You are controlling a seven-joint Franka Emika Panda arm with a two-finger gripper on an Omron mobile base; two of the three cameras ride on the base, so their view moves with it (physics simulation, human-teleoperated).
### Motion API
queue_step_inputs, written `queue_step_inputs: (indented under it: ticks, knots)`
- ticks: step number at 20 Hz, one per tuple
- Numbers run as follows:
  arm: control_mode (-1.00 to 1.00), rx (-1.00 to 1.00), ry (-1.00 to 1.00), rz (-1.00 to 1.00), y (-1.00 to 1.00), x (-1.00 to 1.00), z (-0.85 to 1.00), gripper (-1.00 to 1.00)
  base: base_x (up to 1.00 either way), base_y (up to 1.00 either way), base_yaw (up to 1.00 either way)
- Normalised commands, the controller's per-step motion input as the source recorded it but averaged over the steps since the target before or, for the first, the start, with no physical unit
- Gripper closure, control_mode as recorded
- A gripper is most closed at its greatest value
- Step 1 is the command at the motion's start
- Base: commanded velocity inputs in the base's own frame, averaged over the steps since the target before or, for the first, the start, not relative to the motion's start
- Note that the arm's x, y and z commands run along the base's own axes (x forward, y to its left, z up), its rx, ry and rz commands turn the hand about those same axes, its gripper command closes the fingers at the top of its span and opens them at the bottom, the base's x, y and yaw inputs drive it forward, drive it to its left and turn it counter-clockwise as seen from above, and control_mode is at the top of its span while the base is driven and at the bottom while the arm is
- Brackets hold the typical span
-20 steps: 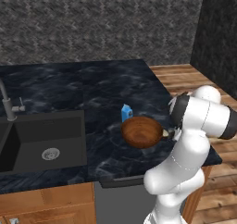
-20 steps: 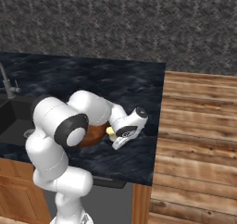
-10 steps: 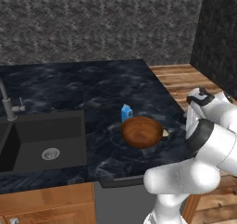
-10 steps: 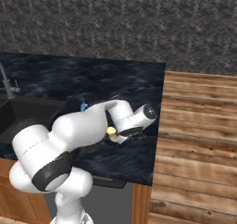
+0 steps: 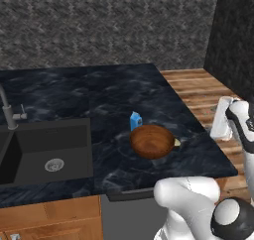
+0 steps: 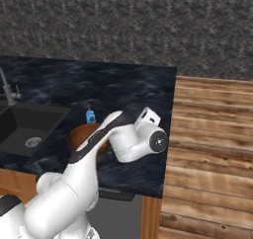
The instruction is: Gather the eggs and milk located in the vicinity of the sink area and place them right next to the bowl.
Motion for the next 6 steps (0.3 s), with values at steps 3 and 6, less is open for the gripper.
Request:
queue_step_inputs:
  ticks: [3,6]
  knots:
    - [-1.0,0.0,-0.43,0.0,0.0,-0.51,0.89,-1.0,0.0,0.0,0.0]
    - [-1.0,0.0,-0.4,0.0,0.0,-0.45,0.75,-1.0,0.0,0.0,0.0]
